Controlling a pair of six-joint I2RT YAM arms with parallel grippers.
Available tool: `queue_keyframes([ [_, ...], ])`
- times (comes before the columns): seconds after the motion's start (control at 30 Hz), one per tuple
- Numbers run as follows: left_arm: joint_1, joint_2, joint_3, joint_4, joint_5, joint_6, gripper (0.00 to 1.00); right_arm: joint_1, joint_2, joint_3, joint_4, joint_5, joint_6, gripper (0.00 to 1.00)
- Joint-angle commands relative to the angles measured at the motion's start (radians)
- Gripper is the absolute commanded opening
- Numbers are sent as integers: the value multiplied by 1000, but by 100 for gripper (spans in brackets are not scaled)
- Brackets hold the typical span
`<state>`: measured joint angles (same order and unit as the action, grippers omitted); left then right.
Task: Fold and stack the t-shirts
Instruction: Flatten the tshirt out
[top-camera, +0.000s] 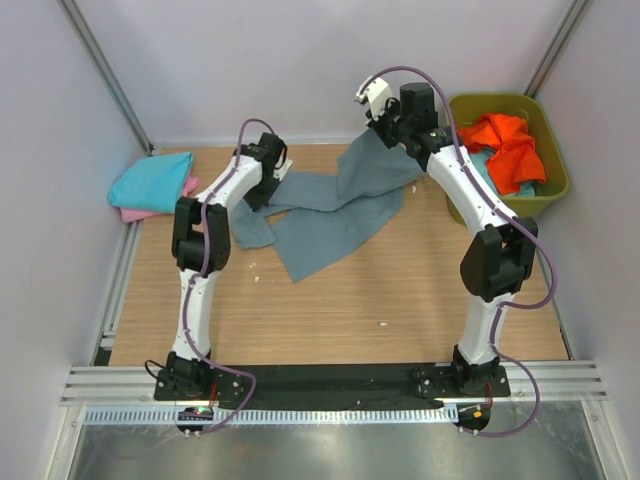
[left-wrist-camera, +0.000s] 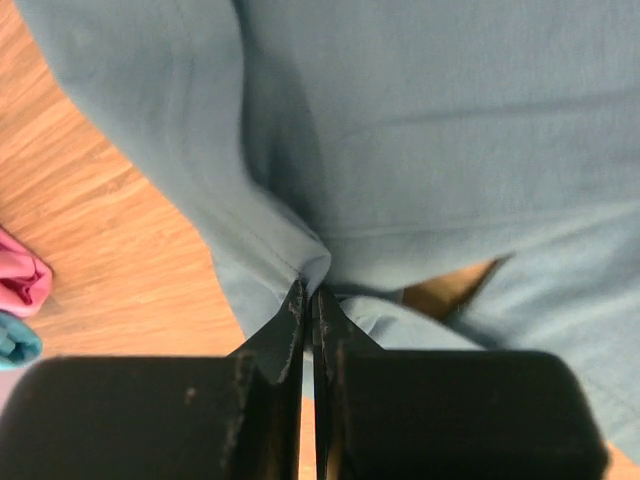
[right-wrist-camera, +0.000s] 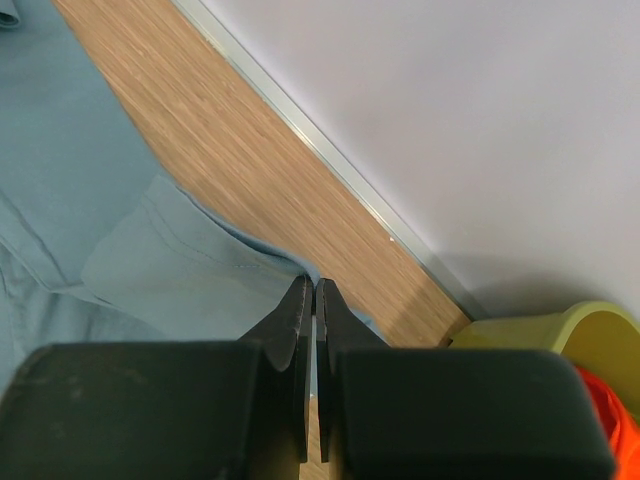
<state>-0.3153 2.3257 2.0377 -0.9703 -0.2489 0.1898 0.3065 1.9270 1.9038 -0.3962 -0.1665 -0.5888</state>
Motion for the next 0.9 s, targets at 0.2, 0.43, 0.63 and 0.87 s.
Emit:
queue_keyframes([
  [0.2,44,-573,-132,-144,62,65,0,-4,-177,-46,28,156,10,1],
  [0.43,59,-934,-450,-242,-6,230,7,-3,-368,-186,-20,162,44,1],
  [0.63,142,-889,-634,-30,-130,264,57,-3,-350,-206,-13,179,50,1],
  [0.87,160,-611,-358,-25,-43,230,59,-3,-275,-153,-24,142,67,1],
])
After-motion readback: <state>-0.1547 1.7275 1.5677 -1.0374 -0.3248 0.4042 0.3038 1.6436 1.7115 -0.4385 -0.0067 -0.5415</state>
